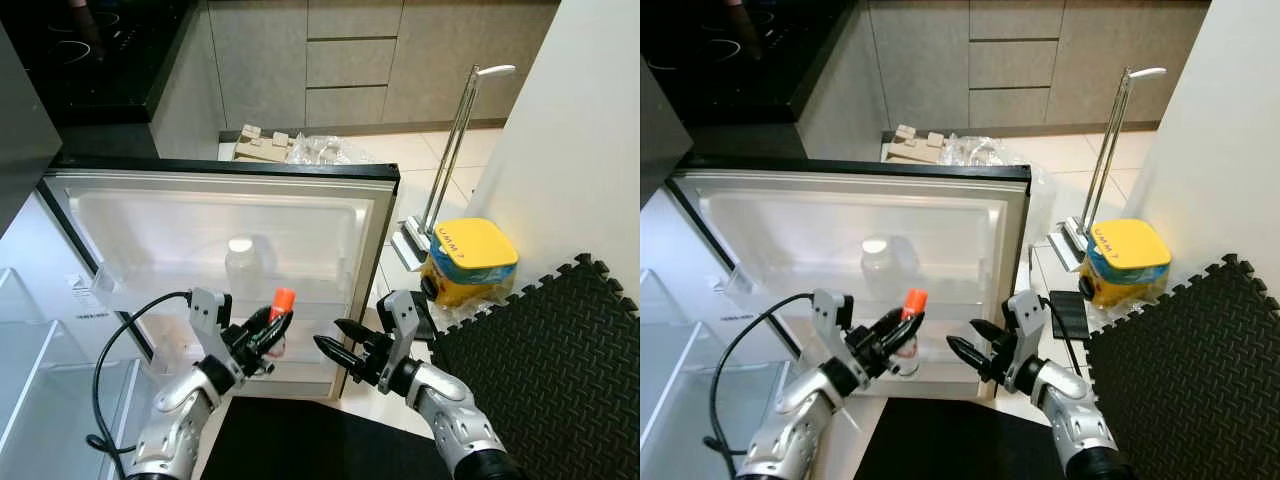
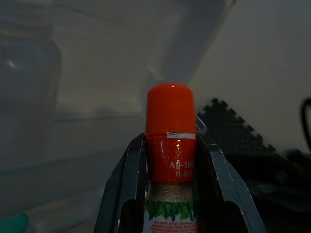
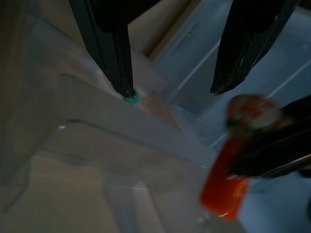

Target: Restocking fridge

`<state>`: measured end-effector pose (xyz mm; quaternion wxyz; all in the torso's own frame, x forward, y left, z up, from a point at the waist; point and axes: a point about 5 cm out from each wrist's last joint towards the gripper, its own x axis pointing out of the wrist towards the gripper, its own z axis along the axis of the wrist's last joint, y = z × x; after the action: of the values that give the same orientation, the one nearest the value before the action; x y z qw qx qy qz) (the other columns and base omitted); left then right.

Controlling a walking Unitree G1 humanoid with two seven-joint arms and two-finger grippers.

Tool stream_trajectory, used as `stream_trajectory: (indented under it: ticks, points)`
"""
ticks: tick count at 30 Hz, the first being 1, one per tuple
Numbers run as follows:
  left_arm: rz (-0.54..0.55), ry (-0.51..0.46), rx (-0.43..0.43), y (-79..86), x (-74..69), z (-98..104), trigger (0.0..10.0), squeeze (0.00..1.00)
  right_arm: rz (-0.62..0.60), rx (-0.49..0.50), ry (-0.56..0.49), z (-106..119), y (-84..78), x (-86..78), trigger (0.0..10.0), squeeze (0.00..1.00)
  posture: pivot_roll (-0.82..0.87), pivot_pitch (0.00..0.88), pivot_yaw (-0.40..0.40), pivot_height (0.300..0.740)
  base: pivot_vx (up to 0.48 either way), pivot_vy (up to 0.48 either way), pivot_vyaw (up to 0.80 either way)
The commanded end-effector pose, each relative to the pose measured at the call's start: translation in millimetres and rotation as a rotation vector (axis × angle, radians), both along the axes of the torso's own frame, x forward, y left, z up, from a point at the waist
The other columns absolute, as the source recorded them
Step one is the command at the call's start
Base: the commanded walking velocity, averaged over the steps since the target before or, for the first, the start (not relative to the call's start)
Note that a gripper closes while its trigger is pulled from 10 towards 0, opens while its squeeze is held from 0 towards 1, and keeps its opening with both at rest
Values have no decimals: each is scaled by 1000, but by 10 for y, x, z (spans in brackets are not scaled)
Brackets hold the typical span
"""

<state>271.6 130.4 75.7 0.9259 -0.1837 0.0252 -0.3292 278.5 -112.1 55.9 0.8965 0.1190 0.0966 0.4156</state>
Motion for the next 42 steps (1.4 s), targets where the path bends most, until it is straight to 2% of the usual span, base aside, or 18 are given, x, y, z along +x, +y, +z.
stream_trajectory:
  ticks: [1, 3, 4, 5, 6, 8, 9, 13, 16, 20, 25, 29, 31, 33, 34, 37, 40, 42]
  points:
    - [20, 27, 4, -22, -12, -72, 10000, 0, 40, 0, 23, -34, 5, -68, 10000, 0, -186, 88, -2, 740, 0, 0, 0]
    - [18, 33, 21, -33, -9, -89, 10000, 0, 60, -10, 25, -45, 15, -92, 10000, 0, -186, 88, -2, 740, 0, 0, 0]
    - [0, 51, 98, -74, -10, -149, 10000, 0, 85, -37, 31, -81, 30, -134, 10000, 0, -186, 88, -2, 740, 0, 0, 0]
    - [-26, 60, 134, -105, -23, -178, 10000, 0, 88, -42, 35, -92, 34, -146, 10000, 0, -184, 90, 1, 740, 0, 0, 0]
    - [-26, 60, 134, -105, -23, -178, 10000, 0, 88, -42, 35, -92, 34, -146, 10000, 0, -184, 90, 1, 740, 0, 0, 0]
    - [-79, 59, 211, -159, -49, -222, 10000, 0, 67, -51, 32, -101, 26, -144, 10000, 0, -185, 90, 1, 740, 0, 0, 0]
    - [-65, 48, 225, -166, -32, -216, 10000, 0, 56, -56, 38, -104, 16, -139, 10000, 0, -188, 90, 3, 740, 0, 0, 0]
    - [10, 12, 192, -156, 49, -148, 10000, 0, 71, -89, 50, -131, 5, -156, 10000, 0, -190, 91, 4, 740, 0, 0, 0]
    - [83, -67, 146, -159, 161, 17, 10000, 0, 149, -247, 118, -347, -16, -289, 10000, 0, -197, 94, 14, 740, 0, 0, 0]
    - [93, -106, 120, -193, 217, 122, 10000, 0, 141, -361, 159, -521, -88, -374, 10000, 0, -198, 95, 23, 740, 0, 0, 0]
    - [88, -123, 103, -265, 278, 186, 10000, 0, 91, -325, 141, -506, -85, -378, 10000, 0, -203, 97, 35, 740, 0, 0, 0]
    - [62, -121, 71, -335, 269, 184, 10000, 0, 8, -266, 83, -404, -65, -288, 10000, 0, -208, 98, 45, 740, 0, 0, 0]
    - [2, -99, 64, -369, 225, 151, 10000, 0, -23, -223, 60, -341, -57, -242, 10000, 0, -210, 96, 49, 740, 0, 0, 0]
    - [-82, -88, 105, -393, 157, 90, 10000, 0, -39, -196, 37, -290, -54, -214, 10000, 0, -210, 95, 48, 740, 0, 0, 0]
    - [-82, -88, 105, -393, 157, 90, 10000, 0, -39, -196, 37, -290, -54, -214, 10000, 0, -210, 95, 48, 740, 0, 0, 0]
    - [-193, -89, 258, -355, 39, -64, 10000, 0, -83, -200, 1, -235, -88, -164, 10000, 0, -208, 91, 46, 740, 0, 0, 0]
    - [-203, -88, 284, -332, 20, -93, 10000, 0, -97, -205, -5, -228, -103, -150, 10000, 0, -208, 90, 45, 740, 0, 0, 0]
    - [-189, -66, 306, -214, -22, -163, 10000, 0, -163, -205, -16, -206, -171, -84, 10000, 0, -202, 82, 39, 740, 0, 0, 0]
